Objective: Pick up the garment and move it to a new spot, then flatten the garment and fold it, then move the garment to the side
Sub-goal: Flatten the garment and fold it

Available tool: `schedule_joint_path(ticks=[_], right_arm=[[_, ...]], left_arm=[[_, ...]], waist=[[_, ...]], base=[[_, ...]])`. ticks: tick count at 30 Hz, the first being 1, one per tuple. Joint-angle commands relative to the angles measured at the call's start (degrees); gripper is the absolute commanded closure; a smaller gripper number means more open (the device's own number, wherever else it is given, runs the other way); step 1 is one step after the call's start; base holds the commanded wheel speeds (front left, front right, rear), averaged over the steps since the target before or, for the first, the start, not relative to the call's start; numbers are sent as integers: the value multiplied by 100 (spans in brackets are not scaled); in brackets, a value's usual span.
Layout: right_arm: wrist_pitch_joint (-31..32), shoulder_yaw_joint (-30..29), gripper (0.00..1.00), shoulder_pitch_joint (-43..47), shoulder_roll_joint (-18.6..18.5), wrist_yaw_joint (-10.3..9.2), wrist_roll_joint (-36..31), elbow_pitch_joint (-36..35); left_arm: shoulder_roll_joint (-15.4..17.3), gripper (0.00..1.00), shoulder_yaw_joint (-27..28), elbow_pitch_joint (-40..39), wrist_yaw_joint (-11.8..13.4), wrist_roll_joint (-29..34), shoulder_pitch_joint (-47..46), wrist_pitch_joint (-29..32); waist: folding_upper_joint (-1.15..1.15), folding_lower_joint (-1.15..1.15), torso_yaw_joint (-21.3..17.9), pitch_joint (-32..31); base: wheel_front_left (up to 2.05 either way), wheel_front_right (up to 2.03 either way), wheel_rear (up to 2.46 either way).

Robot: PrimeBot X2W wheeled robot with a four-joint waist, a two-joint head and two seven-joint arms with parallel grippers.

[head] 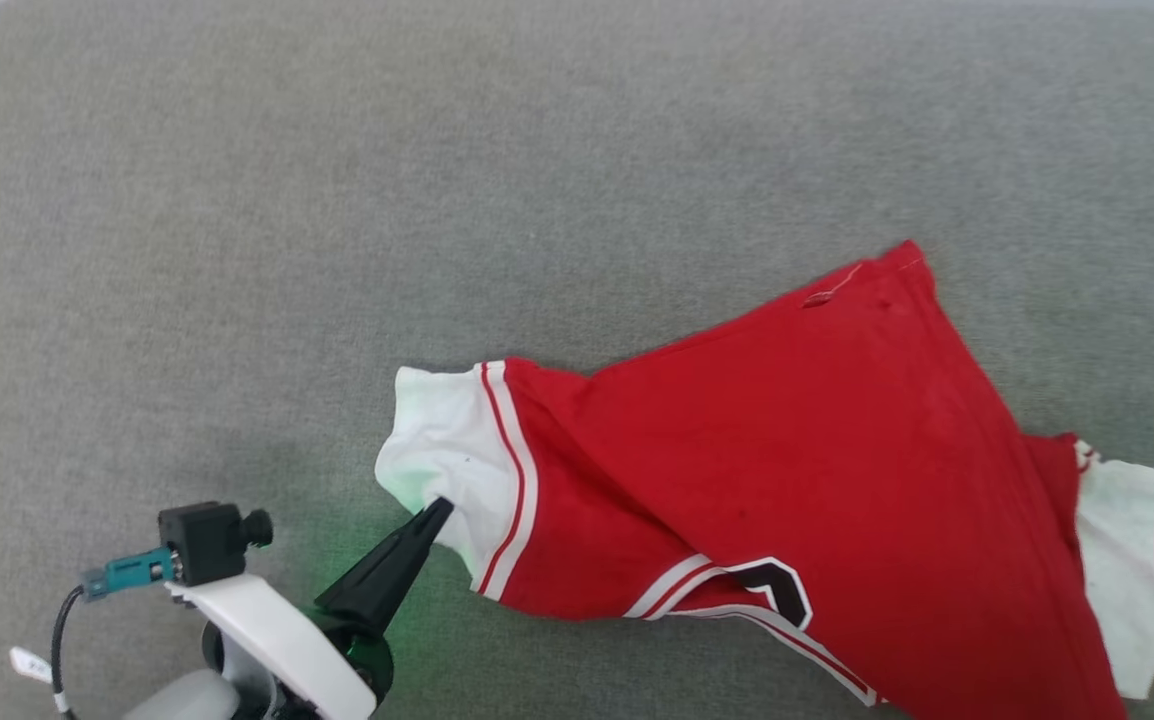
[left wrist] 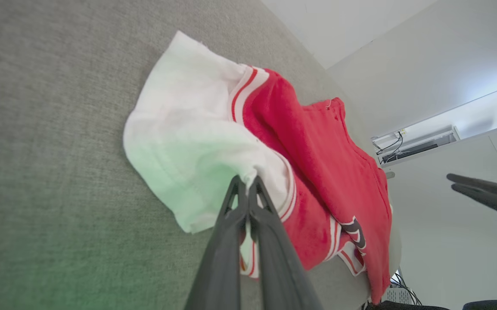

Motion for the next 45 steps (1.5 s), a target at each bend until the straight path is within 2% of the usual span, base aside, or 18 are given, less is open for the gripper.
schedule_joint_path(ticks=[1,4,6,15,16,23,26,34,39,44,45], right_arm=[[-56,-6,0,-223,-40,0,2,21],[-235,274,0,-1054,-242,0,-124,328],[-319,717,0,-1652,-349,0,-239,666],[-157,2676,0,-3983,-236,0,-676,2419],[-138,3071,0,-4279,-236,0,-733,2767],[-217,4227,0,-4694,-292,0,-631,3584],[-264,4575,100,-4712,-358,15,-501,3753],[-1391,4701,100,-5197,-205,12,-360,4135],[-2188,4359,100,-5549,-10,0,-456,4699],[-2948,3745,100,-6181,204,0,-671,5273],[-2948,3745,100,-6181,204,0,-671,5273]], left_arm=[[-16,100,4,-20,14,43,-89,-11],[-106,100,-10,-40,14,121,-210,-11],[-142,100,-16,-44,14,161,-282,-10],[-397,100,-17,-57,14,251,-714,-10],[-471,100,-9,-31,14,269,-778,-10],[-657,100,-51,26,13,292,-838,-6],[-691,100,-92,42,13,275,-808,-6],[-562,100,113,183,14,205,-617,-9],[-314,100,238,135,14,111,-895,-11],[-84,100,365,259,14,-111,-1803,255],[-84,100,365,259,14,-111,-1803,255]], waist=[[0,0,60,79],[0,0,133,251],[0,0,173,386],[0,0,465,1113],[0,0,509,1205],[0,0,597,1261],[0,0,593,1183],[0,0,337,579],[0,0,124,246],[0,0,-89,270],[0,0,-89,270]], base=[[0,0,0],[0,0,0],[0,0,0],[0,0,0],[0,0,0],[0,0,0],[0,0,0],[0,0,0],[0,0,0],[0,0,0],[0,0,0]])
